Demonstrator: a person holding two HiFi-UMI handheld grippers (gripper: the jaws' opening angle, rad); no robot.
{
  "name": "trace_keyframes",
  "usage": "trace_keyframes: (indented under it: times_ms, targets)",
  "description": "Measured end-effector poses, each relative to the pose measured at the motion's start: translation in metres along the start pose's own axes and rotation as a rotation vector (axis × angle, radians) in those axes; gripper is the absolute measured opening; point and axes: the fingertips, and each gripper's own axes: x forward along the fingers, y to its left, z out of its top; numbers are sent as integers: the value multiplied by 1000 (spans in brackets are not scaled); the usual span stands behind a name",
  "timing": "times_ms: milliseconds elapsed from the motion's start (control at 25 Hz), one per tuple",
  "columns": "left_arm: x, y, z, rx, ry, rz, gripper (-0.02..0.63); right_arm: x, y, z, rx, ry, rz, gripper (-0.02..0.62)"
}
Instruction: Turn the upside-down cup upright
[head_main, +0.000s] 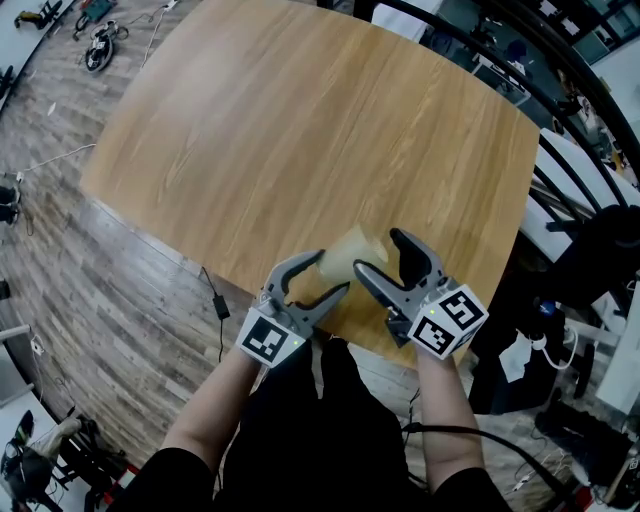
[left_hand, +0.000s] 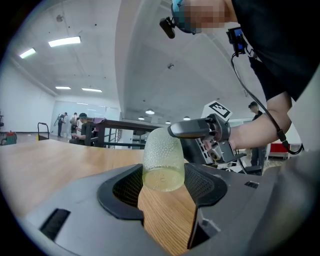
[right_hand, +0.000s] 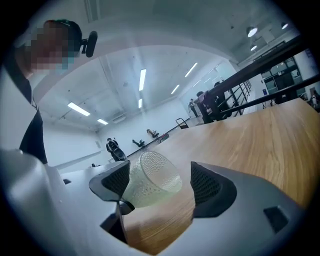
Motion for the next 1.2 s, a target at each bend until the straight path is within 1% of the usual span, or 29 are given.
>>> trace_keyframes:
  times_ms: [120, 200, 240, 280, 320, 360, 440, 520, 680, 760, 920, 1200]
  targets:
    - [2, 5, -3, -11, 13, 25, 268, -7, -3, 3, -34, -9, -12, 393]
    - [2, 7, -4, -7, 23, 33, 268, -14, -2, 11, -86, -26, -42, 379]
    - [1, 8, -4, -2, 26, 35, 267, -18, -1, 17, -127, -41, -78, 320]
    - [-1, 8, -3, 3, 27, 36, 268, -22, -1, 23, -173, -56, -122, 167]
    - [-2, 9, -3, 7, 27, 35, 268, -23, 1, 27, -220, -63, -158, 40]
    - [-3, 10, -2, 10, 26, 34, 268, -22, 4, 29, -265, -60, -178, 18]
    - [-5, 11, -2, 8, 27, 34, 267, -17, 14, 31, -347, -38, -188, 16]
    - [-4, 11, -2, 5, 29, 36, 267, -12, 23, 31, -405, -17, -180, 15]
    - [0, 10, -1, 10, 29, 42, 267, -5, 37, 25, -464, 29, -152, 15]
    - [0, 9, -1, 8, 30, 42, 267, -3, 34, 17, -460, 53, -168, 15]
    - [-1, 7, -5, 11, 28, 36, 265, 0, 18, 6, -426, 66, -215, 15]
    - [-4, 4, -2, 17, 29, 28, 262, 1, -9, -20, -359, 123, -271, 15]
